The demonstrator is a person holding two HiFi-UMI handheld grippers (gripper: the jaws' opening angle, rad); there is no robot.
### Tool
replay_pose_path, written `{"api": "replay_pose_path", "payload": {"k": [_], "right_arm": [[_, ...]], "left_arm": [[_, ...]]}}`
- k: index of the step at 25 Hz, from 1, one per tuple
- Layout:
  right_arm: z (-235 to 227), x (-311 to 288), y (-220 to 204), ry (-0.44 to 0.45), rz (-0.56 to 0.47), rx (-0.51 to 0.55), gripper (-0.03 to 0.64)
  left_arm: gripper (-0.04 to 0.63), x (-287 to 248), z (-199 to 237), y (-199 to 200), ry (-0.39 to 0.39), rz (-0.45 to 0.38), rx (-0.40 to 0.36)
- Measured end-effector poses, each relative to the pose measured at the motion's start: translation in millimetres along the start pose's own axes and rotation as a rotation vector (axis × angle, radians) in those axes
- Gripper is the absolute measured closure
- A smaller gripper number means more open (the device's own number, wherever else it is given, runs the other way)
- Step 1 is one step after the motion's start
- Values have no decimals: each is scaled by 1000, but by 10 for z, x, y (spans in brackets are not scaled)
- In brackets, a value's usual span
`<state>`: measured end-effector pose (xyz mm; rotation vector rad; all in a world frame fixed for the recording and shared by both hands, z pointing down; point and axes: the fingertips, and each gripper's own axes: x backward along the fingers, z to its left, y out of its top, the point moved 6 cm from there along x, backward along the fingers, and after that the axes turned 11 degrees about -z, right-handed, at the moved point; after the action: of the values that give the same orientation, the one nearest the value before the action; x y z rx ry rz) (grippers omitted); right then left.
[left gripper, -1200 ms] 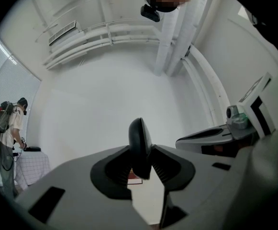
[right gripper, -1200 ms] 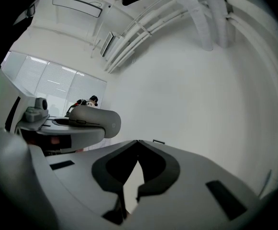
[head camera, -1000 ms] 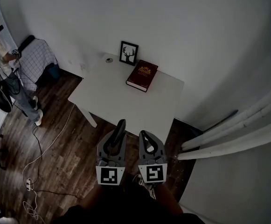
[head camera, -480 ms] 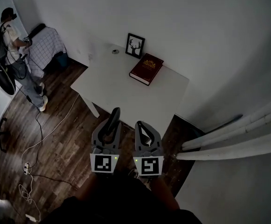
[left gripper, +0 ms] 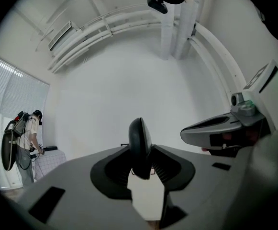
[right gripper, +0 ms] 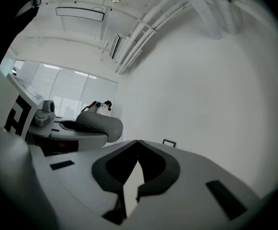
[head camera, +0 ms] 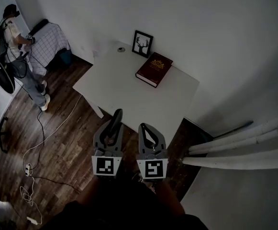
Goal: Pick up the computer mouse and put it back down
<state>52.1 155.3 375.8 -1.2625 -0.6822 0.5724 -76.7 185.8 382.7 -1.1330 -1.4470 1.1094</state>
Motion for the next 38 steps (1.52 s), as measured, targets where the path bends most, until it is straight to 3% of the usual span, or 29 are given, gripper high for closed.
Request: {"api": "replay_pose_path", "payload": {"k": [11,19,24,33,38], "right_arm": [[-95,-1154,-369,-1,79,-6,598],[-66,-1957,-567,-41,153,-2,598],[-23,-2326,-722,-90,204,-9,598],[-8,-2502,-1003,-163,307,-6,598],[-144,-2453,-1097,-192,330,-18,598]], "left_arm": [[472,-834,766,-469,-28,43,66],[472,-1466,1301,-742,-138,97,77],[472,-1758,1537,-952,-216,124,129],[472,-2191,1743,-1341,-325,178,202],[472,-2387,1733,-1624,-332,224,209]]}}
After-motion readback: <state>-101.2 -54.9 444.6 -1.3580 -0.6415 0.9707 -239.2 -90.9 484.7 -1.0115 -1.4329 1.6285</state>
